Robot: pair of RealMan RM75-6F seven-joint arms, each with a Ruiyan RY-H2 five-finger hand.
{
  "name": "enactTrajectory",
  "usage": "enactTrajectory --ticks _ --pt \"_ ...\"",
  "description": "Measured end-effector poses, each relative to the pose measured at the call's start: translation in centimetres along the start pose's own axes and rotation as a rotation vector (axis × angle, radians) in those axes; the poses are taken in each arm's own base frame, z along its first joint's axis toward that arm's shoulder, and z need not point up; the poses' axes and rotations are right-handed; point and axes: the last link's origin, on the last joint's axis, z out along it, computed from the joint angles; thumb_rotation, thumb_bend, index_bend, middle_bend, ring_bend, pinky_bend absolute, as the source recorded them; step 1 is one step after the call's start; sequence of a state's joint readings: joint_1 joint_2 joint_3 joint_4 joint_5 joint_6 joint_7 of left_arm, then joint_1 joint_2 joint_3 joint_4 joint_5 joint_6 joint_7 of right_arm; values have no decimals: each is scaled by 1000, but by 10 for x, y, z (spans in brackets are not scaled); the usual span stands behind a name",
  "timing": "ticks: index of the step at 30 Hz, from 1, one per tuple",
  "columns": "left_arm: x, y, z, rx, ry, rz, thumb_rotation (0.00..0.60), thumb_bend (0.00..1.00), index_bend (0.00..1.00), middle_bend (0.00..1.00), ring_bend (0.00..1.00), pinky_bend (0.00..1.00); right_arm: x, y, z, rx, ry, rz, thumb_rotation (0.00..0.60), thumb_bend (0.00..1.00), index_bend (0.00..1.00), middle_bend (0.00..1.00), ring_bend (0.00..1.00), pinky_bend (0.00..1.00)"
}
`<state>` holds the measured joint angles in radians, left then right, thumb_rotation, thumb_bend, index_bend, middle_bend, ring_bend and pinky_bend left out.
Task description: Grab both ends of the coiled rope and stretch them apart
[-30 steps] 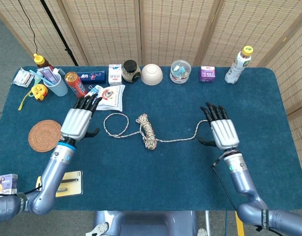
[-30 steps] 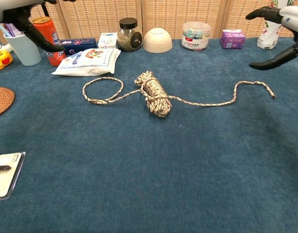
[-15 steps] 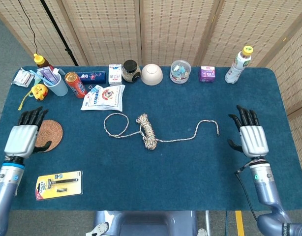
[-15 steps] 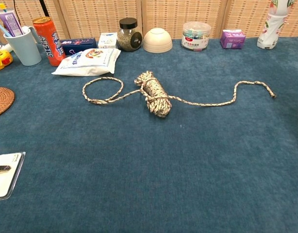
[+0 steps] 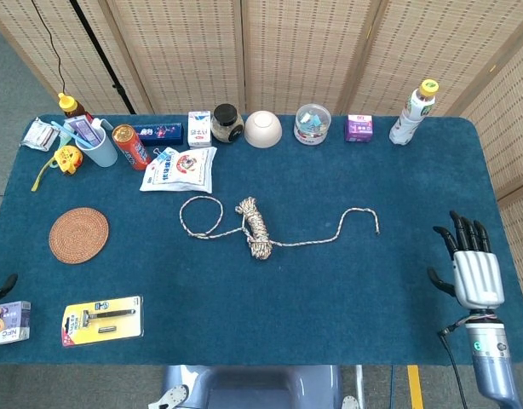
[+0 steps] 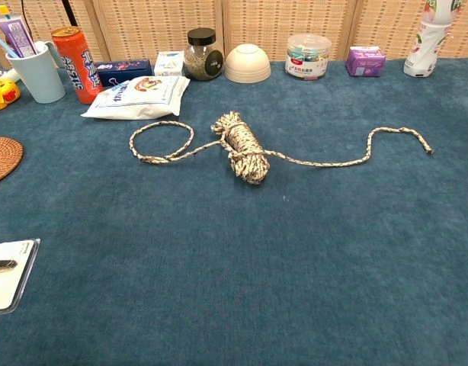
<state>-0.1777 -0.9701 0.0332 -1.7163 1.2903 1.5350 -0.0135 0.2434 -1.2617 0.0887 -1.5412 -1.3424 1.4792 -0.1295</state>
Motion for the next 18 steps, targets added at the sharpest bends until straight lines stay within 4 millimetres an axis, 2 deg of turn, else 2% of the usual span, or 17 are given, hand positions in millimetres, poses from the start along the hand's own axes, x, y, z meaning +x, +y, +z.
enactTrajectory --ticks 11,14,18 --pt "-6 -25 -57 60 -21 5 570 240 56 0 0 0 6 1 -41 -29 6 -31 600 279 189 21 0 0" --pt "-6 -26 -66 61 -31 -5 570 240 56 0 0 0 9 3 -49 -48 8 -38 600 280 189 20 0 0" --pt "-6 -24 -64 50 -31 -9 571 239 56 0 0 0 10 8 -54 -66 2 -37 600 280 189 19 0 0"
